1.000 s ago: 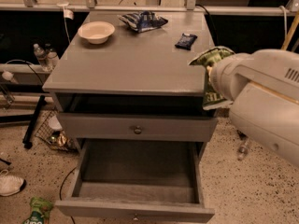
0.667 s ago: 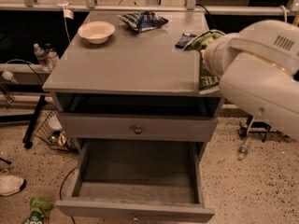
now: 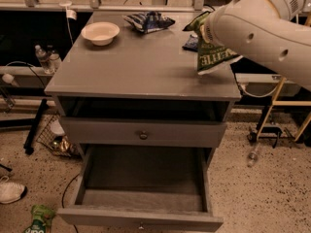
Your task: Pick green jalapeno chip bag from middle drawer and place on counter
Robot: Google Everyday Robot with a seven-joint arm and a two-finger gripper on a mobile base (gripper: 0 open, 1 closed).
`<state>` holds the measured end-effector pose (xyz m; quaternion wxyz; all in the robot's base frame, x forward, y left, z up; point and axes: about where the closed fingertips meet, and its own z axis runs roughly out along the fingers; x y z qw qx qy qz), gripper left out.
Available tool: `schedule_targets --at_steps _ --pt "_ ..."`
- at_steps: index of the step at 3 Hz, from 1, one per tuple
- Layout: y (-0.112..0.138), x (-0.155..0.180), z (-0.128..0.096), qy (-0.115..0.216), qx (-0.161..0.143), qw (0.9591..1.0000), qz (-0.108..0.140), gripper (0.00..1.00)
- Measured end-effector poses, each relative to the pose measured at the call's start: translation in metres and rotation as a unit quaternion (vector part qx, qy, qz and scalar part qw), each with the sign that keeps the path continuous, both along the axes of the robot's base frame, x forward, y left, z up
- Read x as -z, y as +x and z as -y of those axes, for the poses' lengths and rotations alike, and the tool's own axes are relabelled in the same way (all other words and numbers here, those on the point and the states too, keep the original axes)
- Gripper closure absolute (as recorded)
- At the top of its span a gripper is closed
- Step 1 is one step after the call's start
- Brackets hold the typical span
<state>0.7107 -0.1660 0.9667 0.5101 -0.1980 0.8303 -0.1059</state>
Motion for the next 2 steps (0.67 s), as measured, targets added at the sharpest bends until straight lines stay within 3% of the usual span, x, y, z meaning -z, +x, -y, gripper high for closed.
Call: schedule_targets --at_steps 1,2 --pt "0.036 0.027 -0.019 0.017 -0.035 0.9981 -0.047 1.00" --pt "0.039 0.054 -0.051 0.033 -0.085 0.9914 -0.094 1.00"
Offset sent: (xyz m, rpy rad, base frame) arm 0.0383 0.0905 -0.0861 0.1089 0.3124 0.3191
